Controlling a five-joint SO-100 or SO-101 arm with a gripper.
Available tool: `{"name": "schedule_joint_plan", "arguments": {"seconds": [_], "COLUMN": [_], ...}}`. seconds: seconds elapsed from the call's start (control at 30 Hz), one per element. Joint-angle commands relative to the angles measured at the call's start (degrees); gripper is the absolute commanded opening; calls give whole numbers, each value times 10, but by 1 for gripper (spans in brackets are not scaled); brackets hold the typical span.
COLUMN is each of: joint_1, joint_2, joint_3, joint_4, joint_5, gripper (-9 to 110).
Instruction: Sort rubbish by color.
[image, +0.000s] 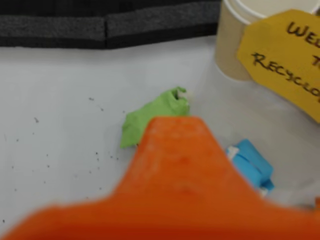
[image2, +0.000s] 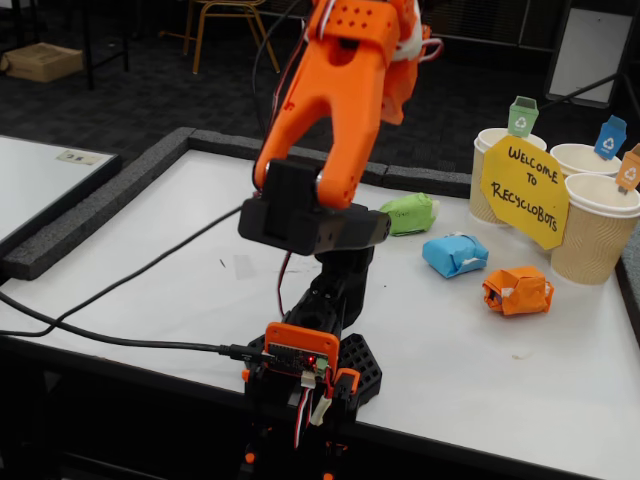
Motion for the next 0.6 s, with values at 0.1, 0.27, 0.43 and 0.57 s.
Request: {"name": "schedule_joint_plan", "arguments": {"seconds": [0.1,0.27,0.43,0.57], "joint_1": [41,74,83,93], "joint_2": [-6,-7,-6,-6], "joint_3": [-114,-115,-105,-103], "joint_4": [47,62,65,65], "joint_5": [-19,-38,-38,-39], "gripper": [10,10,10,11]}}
